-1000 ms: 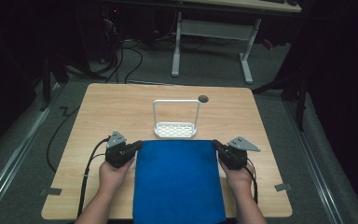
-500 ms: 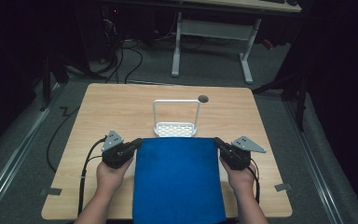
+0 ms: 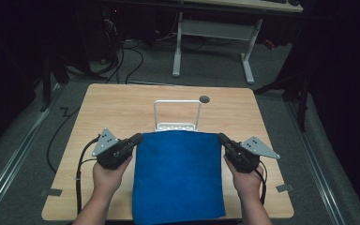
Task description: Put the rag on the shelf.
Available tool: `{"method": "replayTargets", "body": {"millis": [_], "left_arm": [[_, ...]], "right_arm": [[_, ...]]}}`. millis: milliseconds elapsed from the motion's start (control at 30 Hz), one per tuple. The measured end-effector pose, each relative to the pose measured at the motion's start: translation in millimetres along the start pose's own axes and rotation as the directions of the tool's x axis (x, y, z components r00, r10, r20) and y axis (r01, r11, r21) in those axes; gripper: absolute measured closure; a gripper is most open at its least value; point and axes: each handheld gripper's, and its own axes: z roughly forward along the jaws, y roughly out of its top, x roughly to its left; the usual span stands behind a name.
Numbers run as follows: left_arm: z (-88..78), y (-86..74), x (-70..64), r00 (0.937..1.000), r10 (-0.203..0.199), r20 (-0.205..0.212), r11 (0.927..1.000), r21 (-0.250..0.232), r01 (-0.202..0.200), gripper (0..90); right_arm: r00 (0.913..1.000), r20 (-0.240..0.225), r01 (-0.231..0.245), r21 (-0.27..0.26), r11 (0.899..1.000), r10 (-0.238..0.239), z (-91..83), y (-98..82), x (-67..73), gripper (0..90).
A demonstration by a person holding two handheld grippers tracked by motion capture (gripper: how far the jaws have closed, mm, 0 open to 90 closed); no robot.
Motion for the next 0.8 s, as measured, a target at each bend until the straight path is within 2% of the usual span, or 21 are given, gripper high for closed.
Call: {"method": "replayTargets", "body": {"millis": [200, 400, 633, 800], "left_arm": [[-12.6, 14.4, -9.5, 0.9997, 0.025, 0.002, 0.9972, -0.070, -0.024, 87.9], [-22.0, 27.3, -17.2, 0.9990, 0.043, 0.009, 0.9928, -0.112, -0.042, 87.9], [-21.5, 48.8, -11.5, 0.9987, 0.050, -0.004, 0.9900, -0.131, -0.051, 87.9], [-21.1, 63.7, -7.2, 0.9969, 0.076, -0.018, 0.9880, -0.134, -0.078, 87.9]], "right_arm": [[0.9999, -0.003, 0.011, -0.056, 0.998, -0.012, -11.0, 12.5, 5.4, 88.7], [0.9996, -0.001, 0.026, -0.113, 0.993, -0.027, -23.1, 25.3, 8.3, 88.7], [0.9994, 0.002, 0.034, -0.159, 0.987, -0.034, -27.8, 44.6, 5.4, 88.7], [0.9989, -0.001, 0.046, -0.186, 0.981, -0.047, -31.3, 63.8, 6.0, 88.8]]}}
